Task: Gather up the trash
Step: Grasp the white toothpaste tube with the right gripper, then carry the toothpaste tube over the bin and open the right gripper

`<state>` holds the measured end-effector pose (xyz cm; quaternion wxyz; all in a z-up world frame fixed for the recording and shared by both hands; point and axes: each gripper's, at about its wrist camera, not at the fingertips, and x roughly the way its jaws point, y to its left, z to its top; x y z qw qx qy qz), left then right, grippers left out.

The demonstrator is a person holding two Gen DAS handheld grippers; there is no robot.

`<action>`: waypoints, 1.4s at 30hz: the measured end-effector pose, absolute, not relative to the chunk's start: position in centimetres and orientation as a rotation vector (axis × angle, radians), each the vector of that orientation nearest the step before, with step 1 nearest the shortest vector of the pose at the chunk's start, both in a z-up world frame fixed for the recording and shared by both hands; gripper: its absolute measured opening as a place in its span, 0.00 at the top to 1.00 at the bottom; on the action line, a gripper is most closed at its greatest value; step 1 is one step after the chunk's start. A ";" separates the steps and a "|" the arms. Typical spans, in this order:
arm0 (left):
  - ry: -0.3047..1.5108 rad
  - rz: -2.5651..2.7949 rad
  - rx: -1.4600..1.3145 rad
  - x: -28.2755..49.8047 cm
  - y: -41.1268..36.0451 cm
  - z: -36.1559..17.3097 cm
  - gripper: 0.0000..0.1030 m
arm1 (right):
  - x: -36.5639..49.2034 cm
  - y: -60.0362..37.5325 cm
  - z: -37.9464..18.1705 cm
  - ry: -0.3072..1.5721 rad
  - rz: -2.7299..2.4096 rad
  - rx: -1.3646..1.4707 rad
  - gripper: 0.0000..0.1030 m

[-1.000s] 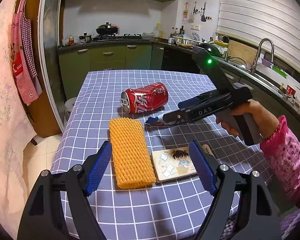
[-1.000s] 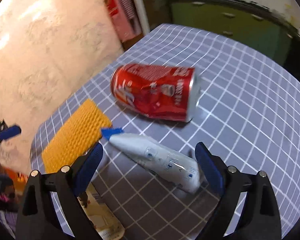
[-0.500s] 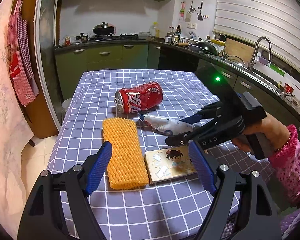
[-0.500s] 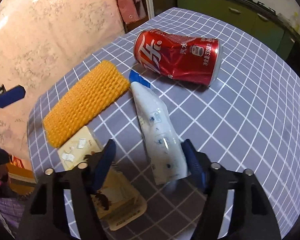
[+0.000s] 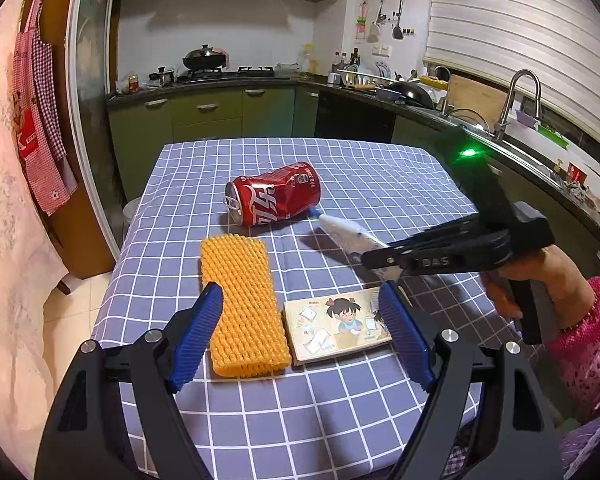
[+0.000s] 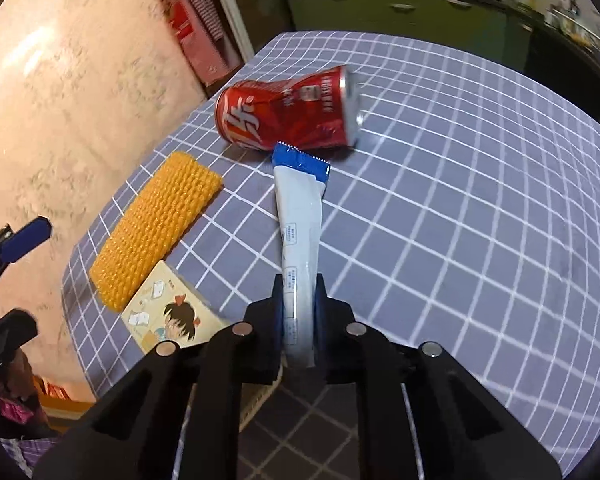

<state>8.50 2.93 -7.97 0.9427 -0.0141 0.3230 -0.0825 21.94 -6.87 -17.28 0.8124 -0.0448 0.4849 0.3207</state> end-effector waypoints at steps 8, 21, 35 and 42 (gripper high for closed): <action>0.662 -0.187 -0.014 8.6 1.9 -8.1 0.23 | 18.1 -14.8 -14.4 0.930 0.560 0.029 0.87; 0.672 -0.255 0.023 8.7 -1.5 -8.3 0.23 | 11.9 -38.2 -16.7 0.922 -0.053 0.262 0.84; 0.681 -0.289 0.044 8.6 -2.7 -7.9 0.23 | 10.5 -41.9 -19.2 0.907 -0.306 0.206 0.38; 0.704 -0.191 0.020 9.3 -0.3 -8.3 0.23 | 10.6 -40.0 -16.7 0.852 -0.268 0.182 0.38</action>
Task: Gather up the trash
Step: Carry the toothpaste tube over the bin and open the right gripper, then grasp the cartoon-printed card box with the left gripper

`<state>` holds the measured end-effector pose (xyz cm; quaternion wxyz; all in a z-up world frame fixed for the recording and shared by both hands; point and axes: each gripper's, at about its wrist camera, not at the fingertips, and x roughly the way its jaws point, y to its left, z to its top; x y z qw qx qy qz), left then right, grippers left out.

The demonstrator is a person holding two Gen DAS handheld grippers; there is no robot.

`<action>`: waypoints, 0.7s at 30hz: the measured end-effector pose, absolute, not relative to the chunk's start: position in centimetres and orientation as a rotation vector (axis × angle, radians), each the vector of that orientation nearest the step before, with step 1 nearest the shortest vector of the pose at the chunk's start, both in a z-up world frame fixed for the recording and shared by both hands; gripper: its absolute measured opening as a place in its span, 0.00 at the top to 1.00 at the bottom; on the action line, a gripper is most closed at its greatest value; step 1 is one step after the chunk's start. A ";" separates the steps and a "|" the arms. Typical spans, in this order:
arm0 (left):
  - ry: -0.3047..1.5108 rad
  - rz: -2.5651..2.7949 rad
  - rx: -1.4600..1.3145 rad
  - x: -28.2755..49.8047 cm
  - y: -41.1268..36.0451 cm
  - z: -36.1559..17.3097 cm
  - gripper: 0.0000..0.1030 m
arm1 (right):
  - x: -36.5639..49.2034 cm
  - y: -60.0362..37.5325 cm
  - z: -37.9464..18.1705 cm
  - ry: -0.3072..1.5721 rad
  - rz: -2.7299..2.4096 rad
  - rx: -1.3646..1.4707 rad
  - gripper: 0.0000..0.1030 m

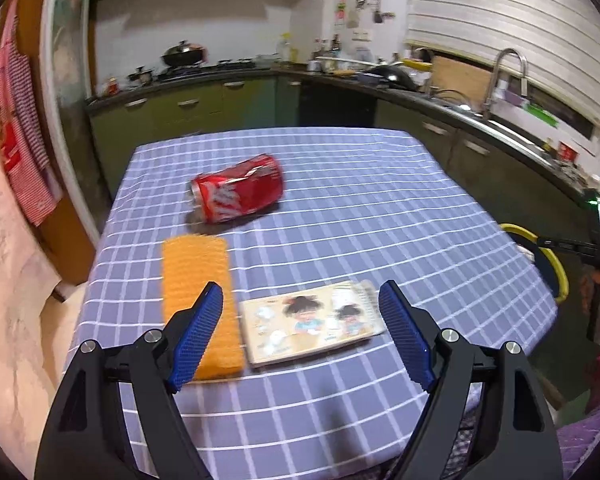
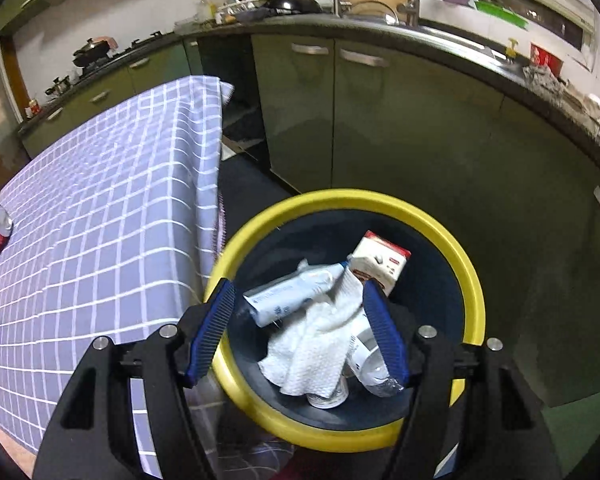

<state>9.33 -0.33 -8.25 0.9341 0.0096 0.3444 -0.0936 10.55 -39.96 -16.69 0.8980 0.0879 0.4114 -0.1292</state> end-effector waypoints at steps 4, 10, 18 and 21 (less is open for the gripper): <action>0.724 -0.137 0.010 10.4 0.9 -9.0 0.23 | 10.8 -38.8 -16.1 0.847 -0.233 0.165 0.37; 0.749 -0.169 0.041 11.5 0.8 -9.7 0.23 | 11.3 -37.9 -16.6 0.869 -0.208 0.158 0.35; 0.815 -0.211 -0.002 12.5 -1.8 -12.0 0.23 | 11.9 -36.9 -17.4 0.887 -0.170 0.153 0.35; 0.830 -0.218 -0.004 13.0 -2.7 -12.7 0.23 | 12.0 -36.7 -17.6 0.892 -0.156 0.153 0.35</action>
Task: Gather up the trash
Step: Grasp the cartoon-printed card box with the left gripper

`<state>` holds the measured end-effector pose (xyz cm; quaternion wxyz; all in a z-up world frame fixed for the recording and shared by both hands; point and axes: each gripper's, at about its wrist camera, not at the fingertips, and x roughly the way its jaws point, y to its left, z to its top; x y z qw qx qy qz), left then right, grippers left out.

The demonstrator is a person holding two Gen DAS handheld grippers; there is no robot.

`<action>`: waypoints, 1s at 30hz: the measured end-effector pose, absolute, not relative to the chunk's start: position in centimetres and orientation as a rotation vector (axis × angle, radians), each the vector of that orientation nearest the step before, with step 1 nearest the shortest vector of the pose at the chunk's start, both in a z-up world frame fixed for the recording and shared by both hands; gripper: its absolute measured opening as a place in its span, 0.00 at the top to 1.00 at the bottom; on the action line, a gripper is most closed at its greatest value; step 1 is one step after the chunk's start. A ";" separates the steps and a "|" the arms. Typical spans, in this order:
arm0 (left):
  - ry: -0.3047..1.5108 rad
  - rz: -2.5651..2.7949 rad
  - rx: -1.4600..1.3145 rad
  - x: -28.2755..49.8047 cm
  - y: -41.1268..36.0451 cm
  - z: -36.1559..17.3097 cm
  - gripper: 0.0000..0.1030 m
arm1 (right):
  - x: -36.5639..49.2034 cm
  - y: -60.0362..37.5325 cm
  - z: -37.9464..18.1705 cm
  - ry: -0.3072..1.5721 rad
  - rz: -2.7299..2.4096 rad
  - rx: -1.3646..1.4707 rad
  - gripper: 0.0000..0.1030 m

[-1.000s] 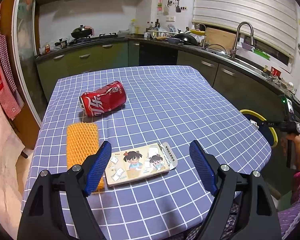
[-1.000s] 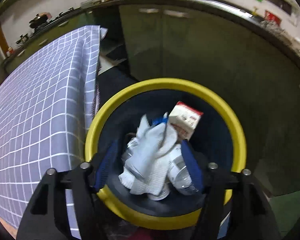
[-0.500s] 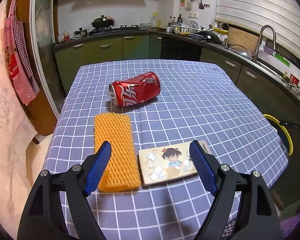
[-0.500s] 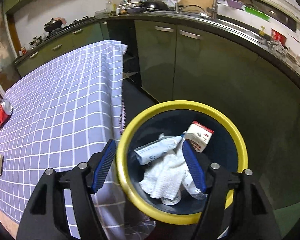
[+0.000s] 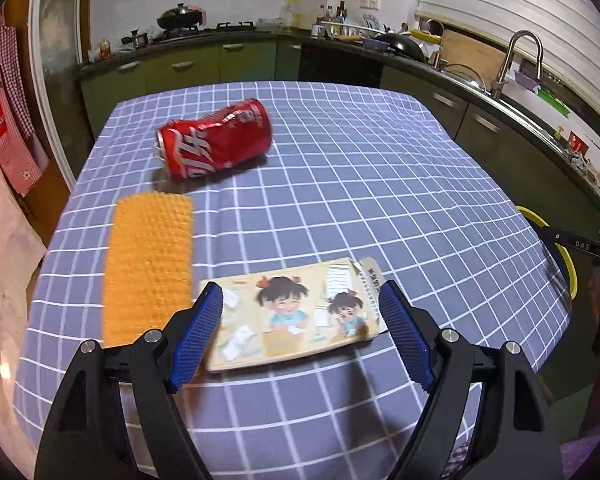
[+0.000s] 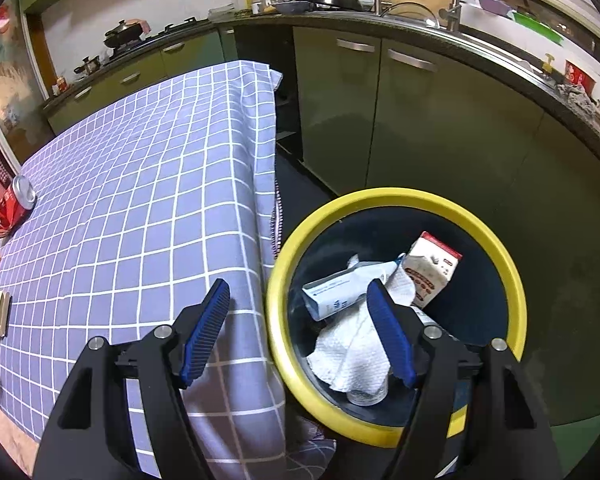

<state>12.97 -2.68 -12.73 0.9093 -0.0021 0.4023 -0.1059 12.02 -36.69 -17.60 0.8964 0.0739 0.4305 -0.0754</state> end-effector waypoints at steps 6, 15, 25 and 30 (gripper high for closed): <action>0.854 -0.166 -0.003 14.0 -3.1 -13.9 0.17 | 12.3 -36.3 -18.4 0.907 -0.135 0.163 0.34; 0.888 -0.094 -0.032 14.4 -3.0 -14.2 0.09 | 12.5 -36.2 -18.5 0.902 -0.113 0.171 0.32; 0.916 0.016 -0.057 14.8 -3.8 -15.0 0.05 | 12.3 -36.0 -18.1 0.891 -0.092 0.175 0.32; 0.916 0.052 -0.054 14.7 -4.1 -15.1 0.05 | 12.2 -36.0 -17.9 0.887 -0.085 0.178 0.32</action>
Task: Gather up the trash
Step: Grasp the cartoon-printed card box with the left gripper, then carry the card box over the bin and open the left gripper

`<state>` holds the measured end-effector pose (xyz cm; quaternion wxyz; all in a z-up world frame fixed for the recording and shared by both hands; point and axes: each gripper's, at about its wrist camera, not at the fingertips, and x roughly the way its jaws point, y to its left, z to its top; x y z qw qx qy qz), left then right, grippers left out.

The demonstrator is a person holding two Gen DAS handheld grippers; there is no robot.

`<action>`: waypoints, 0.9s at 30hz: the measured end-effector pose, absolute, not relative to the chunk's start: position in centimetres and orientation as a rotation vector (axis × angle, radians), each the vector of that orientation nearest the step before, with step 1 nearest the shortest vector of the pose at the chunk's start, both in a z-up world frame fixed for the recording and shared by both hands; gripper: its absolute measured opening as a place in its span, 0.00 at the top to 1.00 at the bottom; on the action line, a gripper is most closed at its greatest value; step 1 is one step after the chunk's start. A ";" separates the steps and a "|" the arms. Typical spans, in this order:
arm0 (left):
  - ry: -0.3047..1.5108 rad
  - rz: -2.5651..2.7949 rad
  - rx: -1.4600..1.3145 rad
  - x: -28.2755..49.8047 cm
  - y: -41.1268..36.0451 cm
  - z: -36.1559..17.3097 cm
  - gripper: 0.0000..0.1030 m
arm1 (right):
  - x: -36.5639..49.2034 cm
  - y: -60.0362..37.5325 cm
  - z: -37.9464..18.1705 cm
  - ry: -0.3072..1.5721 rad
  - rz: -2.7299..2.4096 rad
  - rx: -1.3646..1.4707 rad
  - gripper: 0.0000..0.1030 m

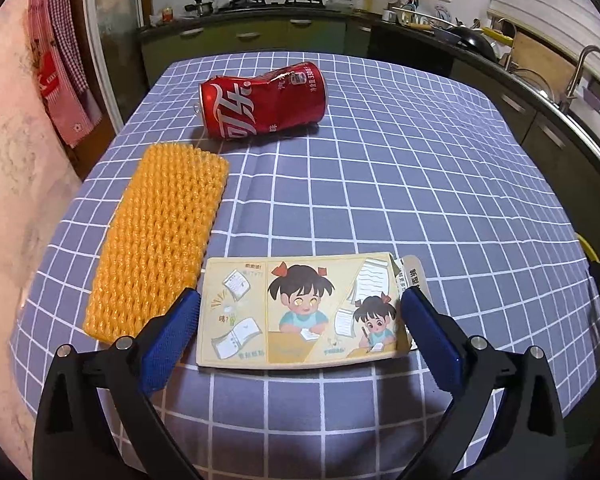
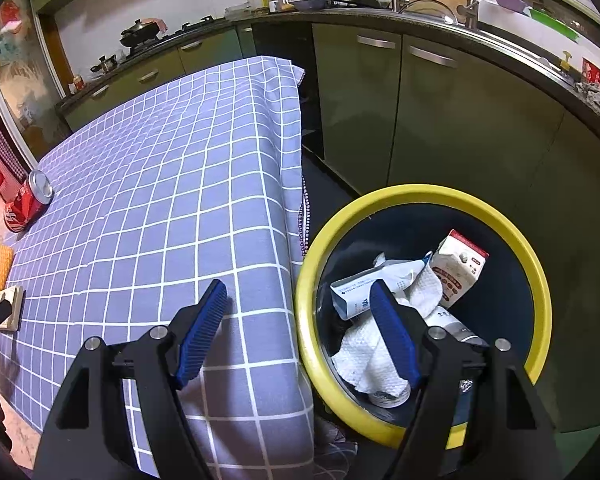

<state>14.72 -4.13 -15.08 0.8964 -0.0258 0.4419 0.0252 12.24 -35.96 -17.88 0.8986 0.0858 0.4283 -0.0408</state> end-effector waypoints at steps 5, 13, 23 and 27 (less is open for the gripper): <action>0.921 0.057 -0.091 14.4 -4.1 -15.0 0.05 | 12.1 -35.8 -17.8 0.886 -0.072 0.176 0.32; 0.921 0.013 -0.081 14.7 -4.6 -15.4 0.05 | 12.1 -35.9 -17.9 0.887 -0.067 0.178 0.32; 0.911 -0.181 -0.031 13.6 -5.9 -14.8 0.06 | 11.8 -36.0 -17.6 0.878 -0.062 0.180 0.32; 0.875 -0.233 -0.018 12.7 -6.1 -13.8 0.06 | 11.6 -35.9 -17.4 0.872 -0.062 0.181 0.32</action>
